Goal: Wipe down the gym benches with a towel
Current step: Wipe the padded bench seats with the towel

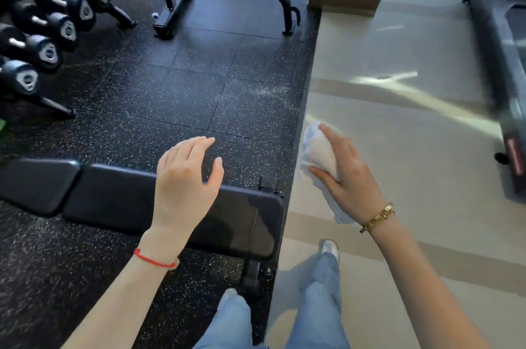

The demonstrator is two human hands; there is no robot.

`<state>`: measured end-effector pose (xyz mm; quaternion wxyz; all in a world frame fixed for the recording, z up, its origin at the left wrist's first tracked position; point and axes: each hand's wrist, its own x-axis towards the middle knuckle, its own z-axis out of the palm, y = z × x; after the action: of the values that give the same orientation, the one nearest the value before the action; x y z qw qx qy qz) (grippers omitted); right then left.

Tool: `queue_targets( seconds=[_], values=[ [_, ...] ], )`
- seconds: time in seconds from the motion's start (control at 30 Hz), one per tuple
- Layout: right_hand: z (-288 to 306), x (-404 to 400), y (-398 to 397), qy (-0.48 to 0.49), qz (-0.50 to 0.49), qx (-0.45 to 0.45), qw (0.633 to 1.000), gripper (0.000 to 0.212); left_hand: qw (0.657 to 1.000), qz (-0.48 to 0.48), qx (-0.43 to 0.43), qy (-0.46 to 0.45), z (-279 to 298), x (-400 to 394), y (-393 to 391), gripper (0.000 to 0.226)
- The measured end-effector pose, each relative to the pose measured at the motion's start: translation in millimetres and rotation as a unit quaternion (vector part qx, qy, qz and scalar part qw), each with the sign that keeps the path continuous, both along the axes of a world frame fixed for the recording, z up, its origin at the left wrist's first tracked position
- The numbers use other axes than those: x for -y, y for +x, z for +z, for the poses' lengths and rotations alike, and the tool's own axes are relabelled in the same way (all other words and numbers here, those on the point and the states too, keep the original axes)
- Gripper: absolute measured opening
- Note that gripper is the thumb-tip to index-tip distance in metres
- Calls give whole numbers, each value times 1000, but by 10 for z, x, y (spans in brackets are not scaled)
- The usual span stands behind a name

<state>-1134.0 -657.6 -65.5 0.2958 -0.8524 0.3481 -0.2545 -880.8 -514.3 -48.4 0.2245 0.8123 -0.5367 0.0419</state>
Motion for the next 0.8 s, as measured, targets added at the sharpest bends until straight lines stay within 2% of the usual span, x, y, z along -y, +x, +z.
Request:
queue_targets(
  seconds=[0.23,0.4,0.6,0.8],
  values=[
    [245,945,-348,2,125,-8,992,66,988,150,-35,-9,111,426,-591,41],
    [274,1412,-289,18,193,-15,981,66,973,227,-51,-5,107,648,-801,33],
    [178,1894,224,36,280,-29,959,66,951,302,-62,-7,42,879,-765,33],
    [67,2380,1187,27,371,-42,927,67,924,378,-57,-28,-111,1162,-348,35]
  ],
)
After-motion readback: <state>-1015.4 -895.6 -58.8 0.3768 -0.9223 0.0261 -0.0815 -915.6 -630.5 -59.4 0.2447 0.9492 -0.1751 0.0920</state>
